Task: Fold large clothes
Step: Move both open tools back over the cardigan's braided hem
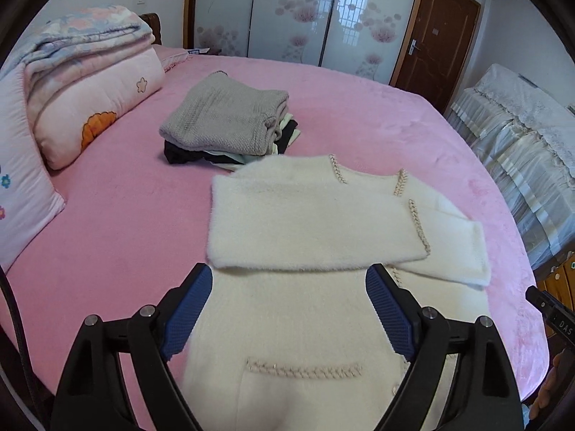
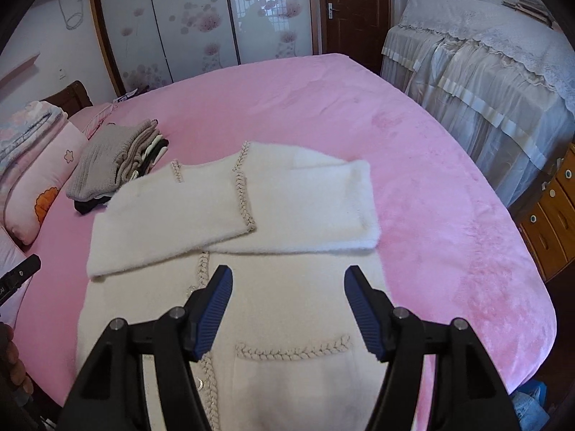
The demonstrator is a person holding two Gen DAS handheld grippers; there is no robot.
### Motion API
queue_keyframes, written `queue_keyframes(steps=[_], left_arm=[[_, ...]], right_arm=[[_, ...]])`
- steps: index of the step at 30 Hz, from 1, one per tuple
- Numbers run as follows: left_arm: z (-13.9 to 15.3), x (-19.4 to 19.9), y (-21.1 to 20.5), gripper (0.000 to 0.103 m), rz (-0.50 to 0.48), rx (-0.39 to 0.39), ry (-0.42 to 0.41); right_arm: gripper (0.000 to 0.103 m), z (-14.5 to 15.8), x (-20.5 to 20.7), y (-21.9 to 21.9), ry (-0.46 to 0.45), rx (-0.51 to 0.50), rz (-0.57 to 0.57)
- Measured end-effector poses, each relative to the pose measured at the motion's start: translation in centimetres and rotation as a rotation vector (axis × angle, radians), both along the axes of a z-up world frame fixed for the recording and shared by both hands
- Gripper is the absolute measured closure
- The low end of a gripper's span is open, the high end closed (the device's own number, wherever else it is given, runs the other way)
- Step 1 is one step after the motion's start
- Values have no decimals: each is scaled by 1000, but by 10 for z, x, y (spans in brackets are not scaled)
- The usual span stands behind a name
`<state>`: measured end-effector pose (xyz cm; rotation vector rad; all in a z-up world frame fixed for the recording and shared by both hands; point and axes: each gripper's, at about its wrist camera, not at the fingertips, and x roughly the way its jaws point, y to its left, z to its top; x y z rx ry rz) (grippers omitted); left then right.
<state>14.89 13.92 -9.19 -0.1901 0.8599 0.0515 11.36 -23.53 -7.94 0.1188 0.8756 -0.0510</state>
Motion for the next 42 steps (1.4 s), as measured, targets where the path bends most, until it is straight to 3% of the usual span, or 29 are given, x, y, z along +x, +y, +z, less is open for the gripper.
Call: queue_keyframes(steps=[6,11,20,24,28,31,42], left_arm=[[28,-46,-2,16,-4,8,-30],[41,-75,2,16,7,19,-63],[25,-122,14,16,15,40,-50],[10,-148,21,16,10,46,-52],[-10,-171,24,16,4,61,-36],[-32,-183,27,16,-7,55,-17],[-130,-193,48,16,-29,12,179]], right_arm=[[31,34,-55,-18,-118,28,-37],[31,51,-92,-19,-225,-70,-77],[31,54,-160,-25,-371,-88,-61],[31,43,-179,-24,-297,-65,37],[24,26,-199,-26,-294,-2,71],[23,9,-208,-23,-275,-48,56],[24,-75,-214,-39,-67,-75,77]])
